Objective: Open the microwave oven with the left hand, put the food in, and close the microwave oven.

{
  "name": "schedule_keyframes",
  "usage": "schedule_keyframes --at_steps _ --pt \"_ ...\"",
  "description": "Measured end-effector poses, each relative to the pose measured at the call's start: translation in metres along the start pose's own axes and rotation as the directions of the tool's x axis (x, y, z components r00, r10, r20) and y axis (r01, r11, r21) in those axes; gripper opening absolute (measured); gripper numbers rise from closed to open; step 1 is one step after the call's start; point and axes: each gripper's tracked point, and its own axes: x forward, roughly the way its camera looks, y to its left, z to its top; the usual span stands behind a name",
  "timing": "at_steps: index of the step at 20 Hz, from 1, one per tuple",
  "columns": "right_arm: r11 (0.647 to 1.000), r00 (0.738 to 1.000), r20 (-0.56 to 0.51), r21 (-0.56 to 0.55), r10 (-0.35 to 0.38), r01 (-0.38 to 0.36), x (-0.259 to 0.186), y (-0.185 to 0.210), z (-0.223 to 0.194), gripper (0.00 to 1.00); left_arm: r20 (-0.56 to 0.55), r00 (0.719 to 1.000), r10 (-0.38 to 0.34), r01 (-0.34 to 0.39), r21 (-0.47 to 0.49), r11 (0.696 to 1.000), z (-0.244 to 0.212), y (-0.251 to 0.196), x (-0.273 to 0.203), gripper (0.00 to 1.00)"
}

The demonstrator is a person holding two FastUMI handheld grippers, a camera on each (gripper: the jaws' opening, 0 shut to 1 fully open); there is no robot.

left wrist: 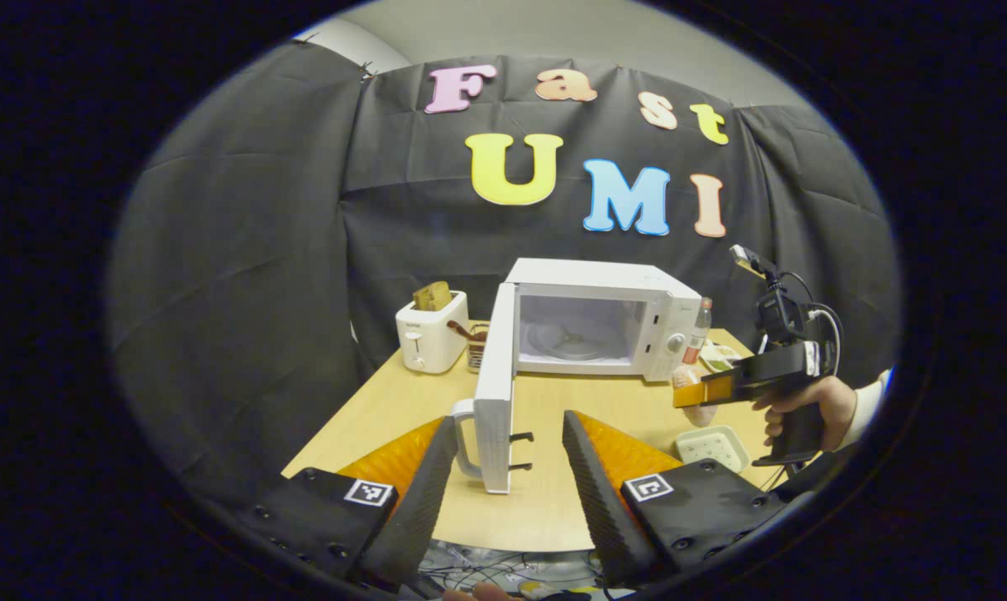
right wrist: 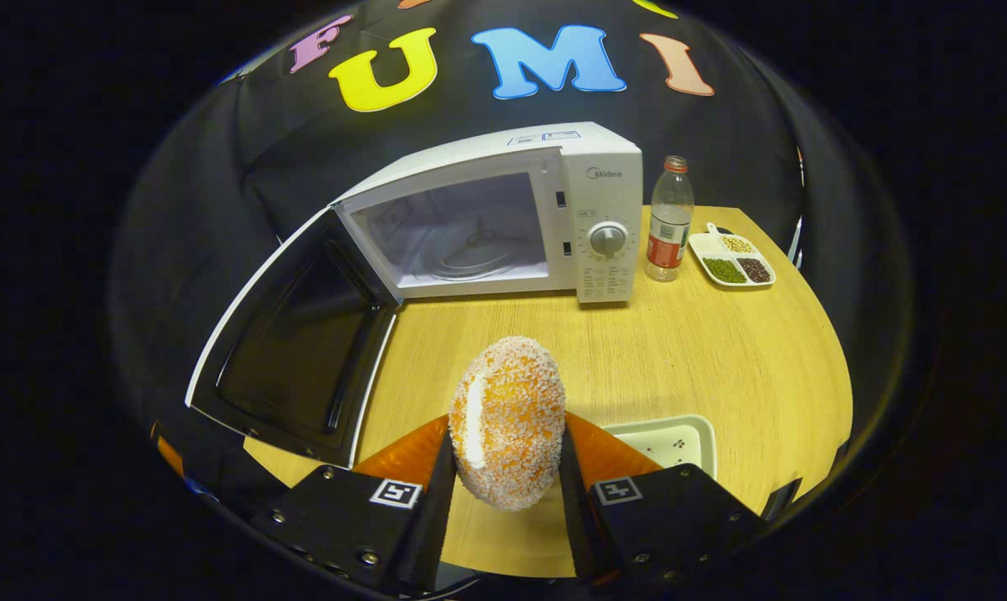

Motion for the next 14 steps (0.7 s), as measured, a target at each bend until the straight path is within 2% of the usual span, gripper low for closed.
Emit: schedule_keyframes --at_steps 1,2,6,11,14 --pt "1.0 1.0 0.001 0.016 0.007 -0.007 0.008 0.008 0.002 0.6 0.002 1.0 0.003 -0.003 -0.009 1.0 0.002 0.005 -0.002 0.89" --pt "0.999 1.0 0.005 0.03 0.015 -0.015 0.017 0.017 0.007 0.6 0.004 1.0 0.006 -0.006 -0.015 1.0 0.005 0.01 -0.002 0.81" --pt "0.991 0.997 0.032 0.108 0.07 -0.074 0.058 0.05 0.036 0.6 0.003 1.0 0.022 -0.022 -0.002 1.0 0.007 0.022 0.0 0.81" --pt "0.955 0.988 0.096 0.261 0.122 -0.143 0.119 0.076 0.074 0.6 -0.012 0.999 0.035 -0.035 -0.008 0.999 0.006 0.022 0.008 0.81" --pt "0.944 0.985 0.121 0.292 0.122 -0.153 0.158 0.082 0.088 0.6 -0.013 0.999 0.04 -0.04 0.005 0.999 0.007 0.02 0.017 0.81"
